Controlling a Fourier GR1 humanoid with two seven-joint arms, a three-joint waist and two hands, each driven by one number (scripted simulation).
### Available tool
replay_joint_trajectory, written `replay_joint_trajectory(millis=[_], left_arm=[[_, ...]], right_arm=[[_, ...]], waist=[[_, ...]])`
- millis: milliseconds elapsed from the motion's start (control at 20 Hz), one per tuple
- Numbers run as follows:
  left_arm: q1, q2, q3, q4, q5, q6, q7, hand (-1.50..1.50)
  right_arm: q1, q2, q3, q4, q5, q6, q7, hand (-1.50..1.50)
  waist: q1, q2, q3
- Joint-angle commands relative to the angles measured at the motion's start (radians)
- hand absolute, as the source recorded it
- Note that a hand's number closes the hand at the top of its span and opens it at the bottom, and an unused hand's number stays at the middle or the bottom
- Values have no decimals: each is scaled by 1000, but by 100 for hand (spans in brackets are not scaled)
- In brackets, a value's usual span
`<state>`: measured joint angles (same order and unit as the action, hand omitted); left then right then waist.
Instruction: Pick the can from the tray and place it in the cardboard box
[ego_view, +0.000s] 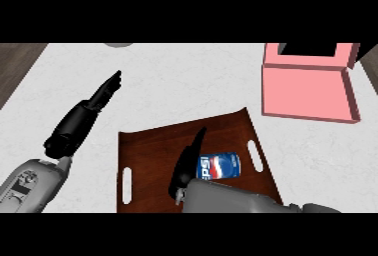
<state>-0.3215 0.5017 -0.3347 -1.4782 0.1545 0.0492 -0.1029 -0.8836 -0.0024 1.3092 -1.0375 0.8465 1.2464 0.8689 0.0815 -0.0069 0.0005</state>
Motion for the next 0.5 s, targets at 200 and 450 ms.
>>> replay_joint_trajectory(millis=[200,450], left_arm=[[-37,-22,8,42,-2,-17,9,0],[-17,-11,30,36,7,-33,-15,0]], right_arm=[[78,2,32,-21,44,79,153,-150],[82,2,30,16,61,127,142,-150]], waist=[[-10,11,-1],[-9,11,-2]])
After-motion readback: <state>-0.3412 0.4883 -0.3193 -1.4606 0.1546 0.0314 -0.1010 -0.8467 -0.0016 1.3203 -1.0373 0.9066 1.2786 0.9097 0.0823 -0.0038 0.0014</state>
